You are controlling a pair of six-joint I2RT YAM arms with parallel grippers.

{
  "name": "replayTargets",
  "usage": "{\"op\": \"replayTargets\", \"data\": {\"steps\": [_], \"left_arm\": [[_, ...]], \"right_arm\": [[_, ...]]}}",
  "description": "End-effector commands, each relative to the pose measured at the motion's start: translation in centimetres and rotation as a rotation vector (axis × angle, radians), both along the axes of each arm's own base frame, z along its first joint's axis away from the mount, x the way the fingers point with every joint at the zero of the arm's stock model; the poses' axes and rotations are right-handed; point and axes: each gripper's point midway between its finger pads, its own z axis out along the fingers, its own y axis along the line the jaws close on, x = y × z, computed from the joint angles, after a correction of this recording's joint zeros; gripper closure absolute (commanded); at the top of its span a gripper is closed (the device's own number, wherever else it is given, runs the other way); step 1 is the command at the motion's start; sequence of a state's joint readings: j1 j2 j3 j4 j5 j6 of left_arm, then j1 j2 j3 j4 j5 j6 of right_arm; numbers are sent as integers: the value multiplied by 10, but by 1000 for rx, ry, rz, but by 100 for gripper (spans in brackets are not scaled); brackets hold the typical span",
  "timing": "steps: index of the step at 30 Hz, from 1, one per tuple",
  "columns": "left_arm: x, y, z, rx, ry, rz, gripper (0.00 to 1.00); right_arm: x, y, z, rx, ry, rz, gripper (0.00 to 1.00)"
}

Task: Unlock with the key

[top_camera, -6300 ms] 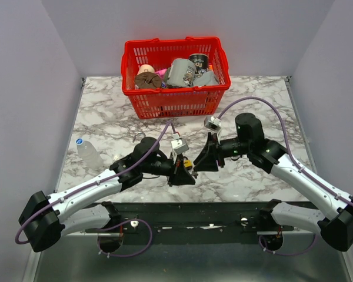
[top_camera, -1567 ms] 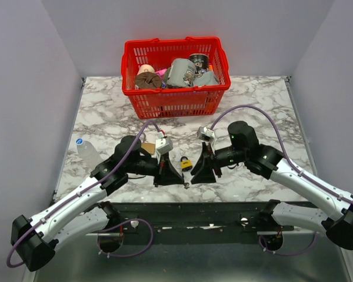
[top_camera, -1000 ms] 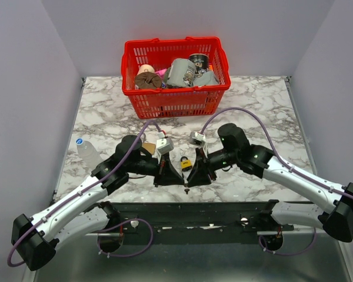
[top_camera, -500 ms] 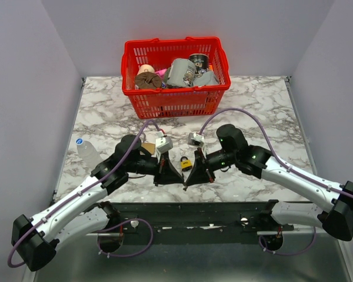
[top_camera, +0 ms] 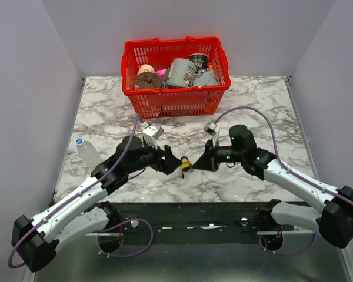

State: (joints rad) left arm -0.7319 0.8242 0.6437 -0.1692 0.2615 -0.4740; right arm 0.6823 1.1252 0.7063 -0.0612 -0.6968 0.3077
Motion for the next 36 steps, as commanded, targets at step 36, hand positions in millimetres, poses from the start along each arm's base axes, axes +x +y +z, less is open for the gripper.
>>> {"op": "replayTargets", "data": {"steps": [36], "left_arm": [[56, -46, -176, 380, 633, 609, 18]], "right_arm": [[28, -69, -36, 95, 72, -366, 99]]}}
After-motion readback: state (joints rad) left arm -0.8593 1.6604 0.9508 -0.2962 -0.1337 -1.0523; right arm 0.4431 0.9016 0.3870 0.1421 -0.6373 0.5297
